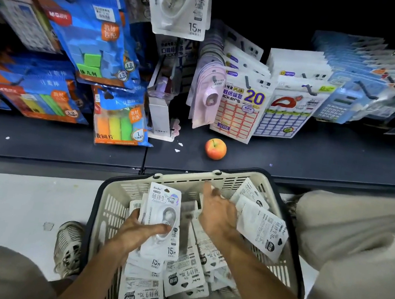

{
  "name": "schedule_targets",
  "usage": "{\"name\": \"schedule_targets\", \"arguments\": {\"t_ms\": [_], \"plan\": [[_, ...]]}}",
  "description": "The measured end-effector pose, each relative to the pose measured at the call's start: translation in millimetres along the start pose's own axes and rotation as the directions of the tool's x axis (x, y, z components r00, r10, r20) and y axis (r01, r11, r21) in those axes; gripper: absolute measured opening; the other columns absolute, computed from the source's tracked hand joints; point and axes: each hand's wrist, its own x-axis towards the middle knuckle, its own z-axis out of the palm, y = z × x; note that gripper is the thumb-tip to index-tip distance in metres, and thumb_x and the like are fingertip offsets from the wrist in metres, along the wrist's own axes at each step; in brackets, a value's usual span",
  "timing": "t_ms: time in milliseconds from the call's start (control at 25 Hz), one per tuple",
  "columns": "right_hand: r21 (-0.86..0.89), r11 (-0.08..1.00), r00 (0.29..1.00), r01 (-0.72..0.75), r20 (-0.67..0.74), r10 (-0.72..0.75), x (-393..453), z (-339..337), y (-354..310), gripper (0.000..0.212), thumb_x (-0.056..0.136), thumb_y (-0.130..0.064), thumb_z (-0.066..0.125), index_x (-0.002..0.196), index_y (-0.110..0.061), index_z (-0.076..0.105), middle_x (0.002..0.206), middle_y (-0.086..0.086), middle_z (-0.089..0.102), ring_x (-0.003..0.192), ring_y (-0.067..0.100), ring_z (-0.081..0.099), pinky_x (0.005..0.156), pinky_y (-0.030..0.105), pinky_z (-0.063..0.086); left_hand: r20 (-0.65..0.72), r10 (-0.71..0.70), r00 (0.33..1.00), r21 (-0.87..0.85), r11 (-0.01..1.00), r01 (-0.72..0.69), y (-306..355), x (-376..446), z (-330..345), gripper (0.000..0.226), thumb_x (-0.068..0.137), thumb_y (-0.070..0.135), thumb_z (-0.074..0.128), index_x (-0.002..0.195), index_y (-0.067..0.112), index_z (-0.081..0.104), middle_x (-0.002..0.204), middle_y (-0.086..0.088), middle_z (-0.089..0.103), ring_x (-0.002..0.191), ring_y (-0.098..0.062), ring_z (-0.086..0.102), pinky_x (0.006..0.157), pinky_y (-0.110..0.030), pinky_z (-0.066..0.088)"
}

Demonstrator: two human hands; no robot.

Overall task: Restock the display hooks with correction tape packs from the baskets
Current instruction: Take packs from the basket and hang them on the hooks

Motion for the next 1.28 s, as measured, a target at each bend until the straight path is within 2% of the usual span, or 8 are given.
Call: {"name": "schedule_targets", "arguments": {"t_ms": [120,240,320,480,640,840,1160,1280], "plan": [[0.072,0.974,0.965,-0.215,0.166,0.201,-5,-21,35,0.050,0.090,-0.008,0.060,0.135,-0.022,0.043,0.105,0.004,0.061,0.089,0.024,0.063,0.071,0.034,0.051,0.011,0.022,1.000,0.018,1.000,-0.022,2,-4,1,0.096,0.061,0.036,0.095,0.142,0.022,0.044,0.120,0.001,0.066,0.115,-0.026,0.060,0.103,-0.046,0.047],[0.089,0.939,0.918,-0.331,0.263,0.298,-20,-42,57,0.013,0.094,-0.020,0.064,0.106,-0.016,0.064,0.087,-0.003,0.065,0.074,0.015,0.056,0.072,0.028,0.050,0.027,0.063,0.998,-0.011,0.998,-0.063,8,-13,1,0.099,0.063,0.032,0.095,0.145,0.020,0.041,0.129,-0.005,0.065,0.118,-0.028,0.061,0.106,-0.048,0.047],[0.058,0.969,0.939,-0.240,0.269,0.216,-19,-65,52,0.018,0.091,-0.008,0.061,0.106,-0.013,0.068,0.101,0.003,0.071,0.086,0.021,0.064,0.086,0.032,0.055,0.039,0.116,0.992,-0.047,0.992,-0.114,19,-25,-1,0.085,0.065,0.026,0.094,0.135,0.024,0.047,0.113,0.005,0.069,0.105,-0.020,0.065,0.097,-0.042,0.052],[0.208,0.978,0.934,0.013,0.346,-0.086,-6,-164,47,0.033,0.085,-0.007,0.070,0.115,-0.021,0.068,0.105,-0.005,0.063,0.090,0.019,0.065,0.063,0.024,0.055,0.054,0.302,0.952,-0.138,0.946,-0.292,65,-59,-13,0.079,0.059,0.029,0.096,0.125,0.041,0.054,0.110,0.012,0.075,0.102,-0.012,0.071,0.094,-0.036,0.054],[0.729,0.678,0.986,0.099,0.021,-0.166,-18,-269,58,0.019,0.088,0.000,0.073,0.097,-0.017,0.072,0.079,-0.005,0.075,0.061,0.001,0.066,0.052,0.014,0.048,-0.043,0.526,0.849,-0.302,0.804,-0.513,146,-100,-40,0.087,0.038,0.038,0.094,0.119,0.034,0.062,0.103,0.006,0.080,0.091,-0.015,0.077,0.070,-0.025,0.061],[0.923,0.255,0.956,0.288,-0.264,-0.125,-16,-306,17,0.008,0.098,-0.007,0.060,0.104,-0.012,0.058,0.079,0.006,0.076,0.063,0.015,0.068,0.048,0.024,0.053,-0.134,0.742,0.657,-0.249,0.616,-0.747,264,-163,-93,0.083,0.038,0.039,0.092,0.116,0.034,0.062,0.103,0.007,0.079,0.092,-0.014,0.077,0.077,-0.029,0.058],[0.911,0.246,0.920,0.330,-0.368,0.130,-3,-325,-72,0.005,0.096,-0.014,0.062,0.098,-0.013,0.058,0.083,0.010,0.066,0.051,0.014,0.059,0.039,0.027,0.044,-0.237,0.720,0.652,-0.419,0.530,-0.738,293,-190,-120,0.089,0.039,0.032,0.092,0.124,0.026,0.064,0.107,-0.006,0.079,0.090,-0.028,0.078,0.069,-0.040,0.063],[0.911,0.205,0.912,0.358,-0.388,0.135,-10,-307,-78,0.009,0.094,-0.021,0.061,0.096,-0.030,0.060,0.082,0.002,0.074,0.055,0.017,0.063,0.049,0.034,0.047,-0.214,0.729,0.650,-0.487,0.497,-0.718,297,-190,-115,0.088,0.041,0.031,0.092,0.125,0.024,0.065,0.108,-0.008,0.079,0.090,-0.028,0.078,0.063,-0.037,0.062]]}}
